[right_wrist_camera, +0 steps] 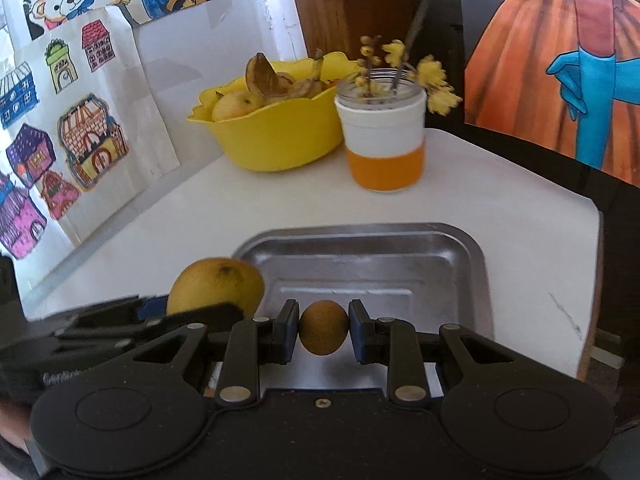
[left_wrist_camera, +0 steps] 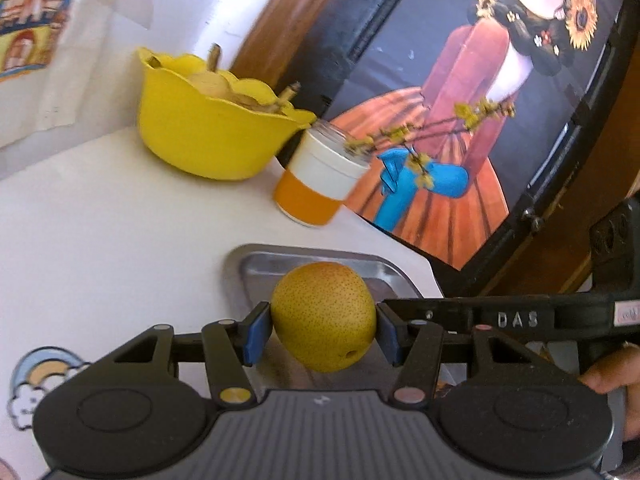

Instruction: Organize fruits

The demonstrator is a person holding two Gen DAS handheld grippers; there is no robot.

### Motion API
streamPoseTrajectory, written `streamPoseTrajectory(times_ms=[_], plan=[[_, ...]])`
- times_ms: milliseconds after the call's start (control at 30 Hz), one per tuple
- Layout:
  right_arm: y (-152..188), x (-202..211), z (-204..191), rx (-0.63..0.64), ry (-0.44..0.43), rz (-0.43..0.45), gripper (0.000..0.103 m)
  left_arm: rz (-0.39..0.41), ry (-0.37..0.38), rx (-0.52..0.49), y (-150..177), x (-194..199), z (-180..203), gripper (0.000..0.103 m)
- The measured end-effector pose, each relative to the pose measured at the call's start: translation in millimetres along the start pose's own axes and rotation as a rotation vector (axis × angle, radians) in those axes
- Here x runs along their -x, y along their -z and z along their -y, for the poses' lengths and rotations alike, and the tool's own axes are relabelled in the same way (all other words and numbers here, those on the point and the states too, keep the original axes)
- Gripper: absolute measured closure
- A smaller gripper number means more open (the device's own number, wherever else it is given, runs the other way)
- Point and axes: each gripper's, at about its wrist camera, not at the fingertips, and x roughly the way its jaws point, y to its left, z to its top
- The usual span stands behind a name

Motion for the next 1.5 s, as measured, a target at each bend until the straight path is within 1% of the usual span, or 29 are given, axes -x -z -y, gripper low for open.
streamPoseTrajectory(times_ms=[233, 533, 700, 733, 767, 800, 867, 900, 933, 967, 1000, 1067, 1100, 1167, 1200, 1300, 1367, 1433, 1500], plan=[[15.5, 2.2, 12.9, 0.007, 0.027, -0.003, 0.074, -0.045, 0.0, -0.003, 2.0, -13.5, 3.4, 0.044], [21.4, 1.1, 19.2, -0.01, 0.036, 0.003, 0.074, -0.062, -0.026, 0.005, -1.4, -20.9, 0.9, 0.044], [24.1, 0.5, 19.4, -0.015, 0.036, -0.001, 0.073, -0.07, -0.034, -0.021, -1.3, -22.8, 4.4, 0.043], [24.7, 0.6, 19.4, -0.017, 0.037, 0.0, 0.071, -0.075, -0.034, -0.027, -1.1, -23.3, 5.2, 0.043], [25.5, 1.1, 19.1, -0.018, 0.039, 0.002, 0.066, -0.08, -0.035, -0.032, -1.2, -23.7, 6.1, 0.043], [26.1, 1.8, 18.2, -0.02, 0.043, 0.003, 0.063, -0.087, -0.035, -0.04, -1.2, -23.9, 6.9, 0.042], [28.1, 5.3, 16.4, -0.025, 0.051, 0.012, 0.055, -0.082, -0.035, -0.052, -1.1, -21.0, 9.3, 0.036], [29.7, 8.9, 14.8, -0.027, 0.058, 0.021, 0.053, -0.075, -0.034, -0.058, -1.5, -17.8, 11.3, 0.028], [31.7, 13.2, 13.3, -0.025, 0.063, 0.033, 0.047, -0.065, -0.034, -0.066, -2.0, -13.6, 14.0, 0.019], [34.3, 19.2, 10.0, -0.02, 0.07, 0.051, 0.041, -0.057, -0.047, -0.072, -2.4, -9.7, 17.0, 0.015], [36.7, 24.3, 7.1, -0.016, 0.075, 0.065, 0.039, -0.049, -0.067, -0.077, -2.2, -5.1, 19.7, 0.011], [43.6, 37.2, -0.6, -0.007, 0.08, 0.102, 0.031, -0.032, -0.082, -0.103, -0.3, 6.2, 24.5, 0.011], [47.5, 43.1, -3.9, -0.007, 0.084, 0.12, 0.029, -0.024, -0.083, -0.108, 0.7, 12.5, 26.1, 0.011], [56.4, 56.0, -10.8, -0.012, 0.096, 0.156, 0.021, -0.005, -0.096, -0.106, 4.6, 27.6, 28.2, 0.007], [62.1, 63.2, -15.9, -0.011, 0.103, 0.176, 0.02, 0.007, -0.104, -0.104, 6.8, 35.6, 29.3, 0.004], [77.9, 83.6, -31.1, -0.001, 0.123, 0.226, 0.013, 0.037, -0.137, -0.111, 17.0, 61.9, 34.0, 0.0], [89.8, 96.4, -41.2, -0.006, 0.134, 0.254, 0.008, 0.046, -0.159, -0.116, 24.5, 79.2, 36.9, 0.001], [101.5, 109.2, -52.5, -0.011, 0.142, 0.272, 0.006, 0.049, -0.177, -0.121, 34.0, 98.3, 39.3, 0.001], [114.7, 122.4, -65.1, -0.007, 0.152, 0.291, 0.001, 0.055, -0.197, -0.13, 43.1, 116.5, 40.8, 0.001]])
